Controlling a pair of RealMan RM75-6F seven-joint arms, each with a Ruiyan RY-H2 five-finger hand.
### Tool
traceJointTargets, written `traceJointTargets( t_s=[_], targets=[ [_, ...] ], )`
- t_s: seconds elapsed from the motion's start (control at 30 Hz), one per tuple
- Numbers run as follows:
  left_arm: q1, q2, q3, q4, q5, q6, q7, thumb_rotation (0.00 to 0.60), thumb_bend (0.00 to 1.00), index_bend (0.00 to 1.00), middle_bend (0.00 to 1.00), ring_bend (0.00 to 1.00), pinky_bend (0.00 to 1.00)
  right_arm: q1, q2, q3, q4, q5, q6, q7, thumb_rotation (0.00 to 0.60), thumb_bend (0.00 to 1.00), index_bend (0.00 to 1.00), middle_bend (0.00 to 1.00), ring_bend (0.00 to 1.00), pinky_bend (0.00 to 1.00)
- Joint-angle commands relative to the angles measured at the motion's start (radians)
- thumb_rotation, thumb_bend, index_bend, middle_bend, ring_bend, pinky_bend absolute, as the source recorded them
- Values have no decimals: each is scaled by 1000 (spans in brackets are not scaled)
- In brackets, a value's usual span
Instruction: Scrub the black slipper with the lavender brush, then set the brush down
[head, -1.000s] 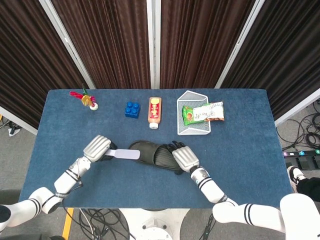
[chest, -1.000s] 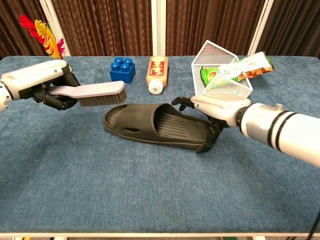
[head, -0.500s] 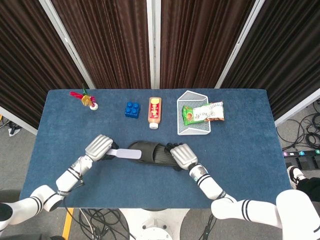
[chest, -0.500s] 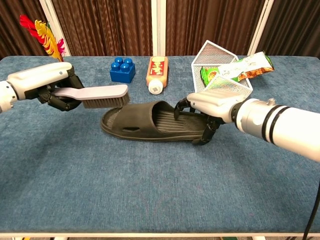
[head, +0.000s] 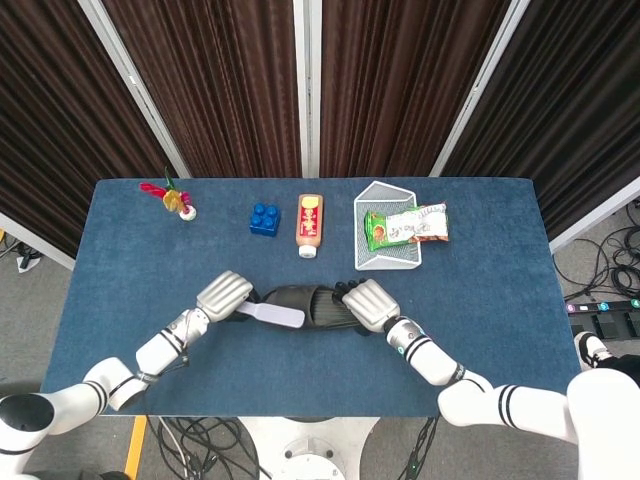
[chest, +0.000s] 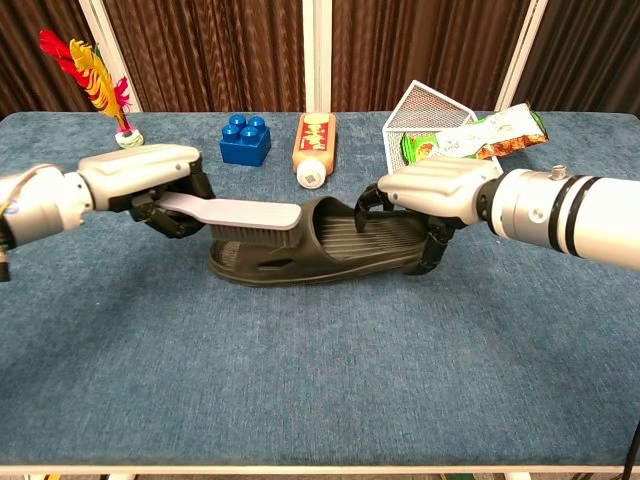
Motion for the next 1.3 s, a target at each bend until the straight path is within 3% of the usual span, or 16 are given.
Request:
traceJointTargets(
  t_s=[0.03, 0.27, 0.7, 0.8, 0.97, 1.3],
  targets=[
    [-16, -27, -9, 39, -15, -24, 9, 600, 615, 1000, 1000, 1000, 1000, 3, 3, -3, -3, -1, 3, -3, 600, 400, 275, 269, 268, 328],
    [-29, -67, -16, 106, -46, -72, 29, 600, 615, 1000, 1000, 1000, 1000, 11, 0, -18, 1, -8, 4, -15, 600, 418, 277, 270, 268, 309],
    [4, -105, -101, 167, -186, -118, -30, 600, 615, 1000, 1000, 1000, 1000, 21, -9, -26, 5, 0, 10, -20, 600, 424, 278, 272, 268, 304],
    [24, -82, -93, 129, -168, -71, -68, 600, 615, 1000, 1000, 1000, 1000, 25, -11, -25, 7, 2, 8, -19, 600, 422, 278, 272, 268, 304],
    [48, -55, -35, 72, -88, 19, -56, 600, 615, 1000, 1000, 1000, 1000, 31, -17, -27, 13, 3, 0, -14, 600, 422, 278, 271, 268, 303],
    [14, -179, -54, 196, -111, -41, 47, 600, 614, 1000, 1000, 1000, 1000, 36, -10, -35, -1, 10, 4, -24, 600, 423, 277, 272, 268, 297]
  ],
)
